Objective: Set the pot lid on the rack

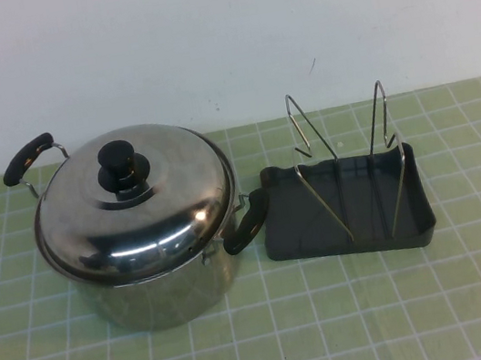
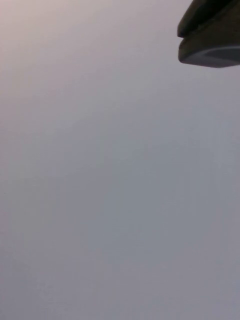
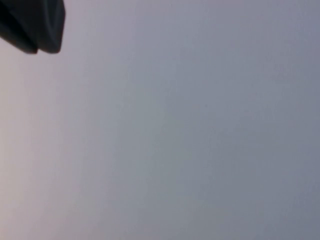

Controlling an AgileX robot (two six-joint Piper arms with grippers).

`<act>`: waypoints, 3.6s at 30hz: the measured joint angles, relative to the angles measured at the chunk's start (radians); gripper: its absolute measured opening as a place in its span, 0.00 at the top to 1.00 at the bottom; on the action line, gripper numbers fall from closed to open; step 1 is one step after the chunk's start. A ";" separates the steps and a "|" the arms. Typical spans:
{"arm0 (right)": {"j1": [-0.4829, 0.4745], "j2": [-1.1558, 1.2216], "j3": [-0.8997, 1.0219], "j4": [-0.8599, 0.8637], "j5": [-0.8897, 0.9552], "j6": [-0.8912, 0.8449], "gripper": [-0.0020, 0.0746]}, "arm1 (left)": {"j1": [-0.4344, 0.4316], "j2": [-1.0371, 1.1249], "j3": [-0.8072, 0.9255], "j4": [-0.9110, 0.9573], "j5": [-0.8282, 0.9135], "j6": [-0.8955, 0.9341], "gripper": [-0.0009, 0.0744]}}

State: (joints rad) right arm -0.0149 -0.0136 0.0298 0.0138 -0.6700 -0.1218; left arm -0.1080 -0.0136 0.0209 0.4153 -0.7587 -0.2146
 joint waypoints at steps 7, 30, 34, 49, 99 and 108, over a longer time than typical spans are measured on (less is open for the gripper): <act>0.000 0.000 -0.048 0.004 0.180 -0.047 0.98 | 0.000 -0.002 -0.037 -0.138 0.362 -0.172 0.99; 0.000 0.281 -0.432 0.004 0.797 -0.151 0.98 | 0.000 0.866 -0.480 0.050 0.290 -0.391 0.66; 0.000 0.281 -0.432 0.004 0.832 -0.195 0.98 | 0.000 1.043 -0.548 0.158 0.157 -0.518 0.26; 0.000 0.281 -0.432 0.011 0.927 -0.208 0.98 | 0.000 1.484 -0.753 0.303 0.124 -0.571 0.19; 0.012 0.850 -0.804 1.644 1.791 -1.081 0.57 | -0.056 1.136 -0.766 0.231 -0.365 -0.953 0.55; 0.158 0.929 -0.804 1.648 1.757 -0.966 0.24 | -0.293 1.136 -0.766 0.191 -0.288 -0.770 0.55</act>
State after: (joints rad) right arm 0.1428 0.9151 -0.7738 1.6618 1.0874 -1.0874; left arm -0.4009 1.1220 -0.7449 0.6060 -1.0471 -0.9847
